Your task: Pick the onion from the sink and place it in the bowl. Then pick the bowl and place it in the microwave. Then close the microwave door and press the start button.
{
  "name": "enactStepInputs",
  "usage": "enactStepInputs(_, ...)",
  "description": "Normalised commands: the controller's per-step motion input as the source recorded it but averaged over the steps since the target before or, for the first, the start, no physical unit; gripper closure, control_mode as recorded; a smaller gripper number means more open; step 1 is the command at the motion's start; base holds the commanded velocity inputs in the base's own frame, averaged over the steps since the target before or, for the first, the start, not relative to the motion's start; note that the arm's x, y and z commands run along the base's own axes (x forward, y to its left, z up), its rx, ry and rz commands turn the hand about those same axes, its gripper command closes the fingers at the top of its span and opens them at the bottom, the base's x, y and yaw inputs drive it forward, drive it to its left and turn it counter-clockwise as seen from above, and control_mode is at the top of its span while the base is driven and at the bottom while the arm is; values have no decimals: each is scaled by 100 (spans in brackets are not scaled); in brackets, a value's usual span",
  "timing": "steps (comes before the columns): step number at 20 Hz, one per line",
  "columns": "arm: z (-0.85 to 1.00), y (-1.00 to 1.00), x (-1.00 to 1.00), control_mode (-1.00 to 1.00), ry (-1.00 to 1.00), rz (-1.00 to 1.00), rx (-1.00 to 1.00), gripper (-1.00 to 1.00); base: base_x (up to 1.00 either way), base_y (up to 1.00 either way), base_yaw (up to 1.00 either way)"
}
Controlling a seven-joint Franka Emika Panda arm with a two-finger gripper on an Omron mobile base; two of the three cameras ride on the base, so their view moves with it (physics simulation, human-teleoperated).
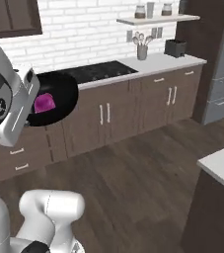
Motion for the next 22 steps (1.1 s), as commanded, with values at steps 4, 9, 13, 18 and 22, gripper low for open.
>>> enactStepInputs(4, 0, 0, 0, 100, 0, 0, 0, 100, 0, 0, -100)
enactStepInputs(9, 0, 0, 0, 100, 0, 0, 0, 100, 0, 0, -100)
enactStepInputs(13, 0, 0, 0, 100, 0, 0, 0, 100, 0, 0, -100)
enactStepInputs(18, 0, 0, 0, 100, 0, 0, 0, 100, 0, 0, -100)
enactStepInputs(22, 0, 0, 0, 100, 0, 0, 0, 100, 0, 0, -100)
